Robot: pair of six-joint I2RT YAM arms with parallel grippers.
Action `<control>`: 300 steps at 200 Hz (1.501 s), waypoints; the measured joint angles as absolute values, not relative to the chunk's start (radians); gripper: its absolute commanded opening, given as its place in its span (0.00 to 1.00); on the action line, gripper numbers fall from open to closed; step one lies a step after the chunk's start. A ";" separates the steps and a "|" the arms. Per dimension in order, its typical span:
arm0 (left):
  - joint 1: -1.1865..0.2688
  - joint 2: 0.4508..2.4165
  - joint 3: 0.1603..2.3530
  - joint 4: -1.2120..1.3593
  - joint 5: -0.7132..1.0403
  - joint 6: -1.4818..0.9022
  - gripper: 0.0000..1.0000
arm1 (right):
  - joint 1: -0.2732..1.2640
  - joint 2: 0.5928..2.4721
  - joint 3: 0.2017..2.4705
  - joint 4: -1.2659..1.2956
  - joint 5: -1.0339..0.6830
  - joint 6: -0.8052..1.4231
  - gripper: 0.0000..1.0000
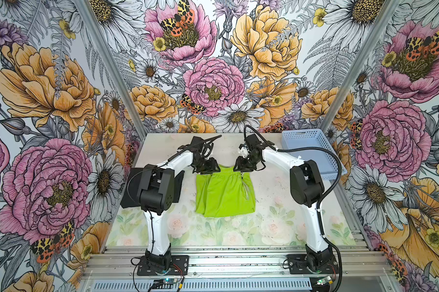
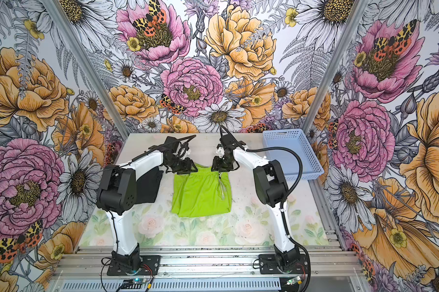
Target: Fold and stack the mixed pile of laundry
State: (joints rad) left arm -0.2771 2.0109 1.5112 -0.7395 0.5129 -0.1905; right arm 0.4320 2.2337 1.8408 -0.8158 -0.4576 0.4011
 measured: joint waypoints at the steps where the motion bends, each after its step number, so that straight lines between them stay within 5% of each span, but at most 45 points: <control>1: -0.277 2.011 1.511 -0.739 0.514 -0.189 0.25 | 0.432 2.234 1.841 -0.815 -0.458 0.403 0.27; 39: -0.270 2.014 1.511 -0.729 0.522 -0.179 0.00 | 0.432 2.226 1.845 -0.810 -0.458 0.407 0.06; 117: -0.213 1.940 1.511 -0.693 0.530 -0.176 0.00 | 0.433 2.189 1.909 -0.788 -0.468 0.410 0.05; 221: -0.133 2.113 1.485 -0.504 0.548 -0.184 0.00 | 0.440 2.366 1.991 -0.661 -0.403 0.407 0.04; 264: -0.121 2.114 1.483 -0.484 0.560 -0.185 0.00 | 0.440 2.368 1.991 -0.636 -0.401 0.407 0.19; 300: -0.121 2.115 1.483 -0.485 0.542 -0.201 0.29 | 0.437 2.370 1.991 -0.635 -0.388 0.417 0.40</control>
State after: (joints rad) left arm -0.1207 2.1151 1.4834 -0.4850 0.5423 -0.2012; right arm 0.4374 2.3699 1.9907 -0.6346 -0.3878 0.4171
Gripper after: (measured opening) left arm 0.222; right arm 0.343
